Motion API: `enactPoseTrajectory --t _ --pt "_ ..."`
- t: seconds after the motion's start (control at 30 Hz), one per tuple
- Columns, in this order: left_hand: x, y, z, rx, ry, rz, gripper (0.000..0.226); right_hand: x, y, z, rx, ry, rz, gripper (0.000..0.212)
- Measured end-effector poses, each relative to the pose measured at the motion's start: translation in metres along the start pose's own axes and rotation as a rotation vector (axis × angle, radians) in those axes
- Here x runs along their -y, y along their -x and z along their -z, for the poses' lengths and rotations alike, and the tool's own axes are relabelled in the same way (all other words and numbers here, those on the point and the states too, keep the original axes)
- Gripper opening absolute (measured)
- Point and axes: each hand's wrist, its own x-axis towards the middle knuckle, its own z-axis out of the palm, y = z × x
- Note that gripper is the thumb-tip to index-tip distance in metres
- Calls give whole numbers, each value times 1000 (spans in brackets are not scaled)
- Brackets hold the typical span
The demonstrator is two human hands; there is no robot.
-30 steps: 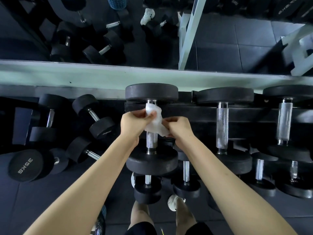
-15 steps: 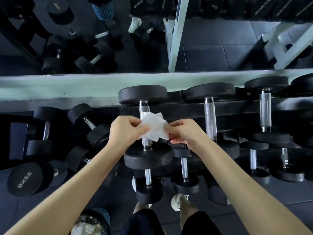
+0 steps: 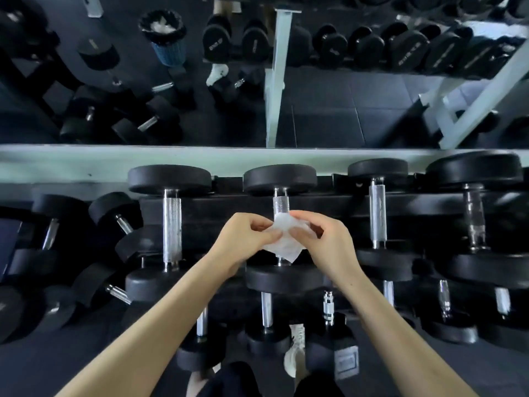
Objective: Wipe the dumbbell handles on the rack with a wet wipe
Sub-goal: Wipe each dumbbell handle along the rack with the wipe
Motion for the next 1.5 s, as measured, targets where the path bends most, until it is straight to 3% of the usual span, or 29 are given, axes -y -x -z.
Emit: enactPoseTrajectory --t 0.07,0.13,0.33,0.43,0.53,0.63,0.8,0.93,1.03,1.2,1.27,1.5 --pt "-3 -5 -20 -49 73 31 12 -16 -12 11 -25 211 86 24" --pt "-5 -11 -38 -119 125 58 6 -27 -22 15 -44 230 137 23" --pt "-5 -32 -62 -216 238 161 10 -41 -45 8 -56 9 97 27" --pt "-2 -39 -68 -328 276 165 17 -41 -52 8 85 -189 -16 23" --pt "4 -40 -68 -417 124 147 12 -48 -50 4 187 -323 -57 29" --pt "7 -38 -62 -425 -127 118 12 -53 -50 -8 146 -451 -107 23" --pt "20 -33 -49 -442 -154 66 16 -55 -58 -18 -231 -100 211 21" --pt "40 -16 -49 -251 -84 196 46 -53 -65 -37 -204 70 370 19" --pt "48 -7 -42 -173 -24 227 58 -49 -68 -34 -121 24 258 17" --pt "58 1 -41 -149 -49 240 49 -39 -76 -37 -105 -538 -229 16" --pt "62 3 -43 -163 -43 239 47 -37 -74 -40 -118 -623 -300 17" --pt "66 11 -46 -184 -63 270 67 -55 -40 -29 55 -372 -366 11"
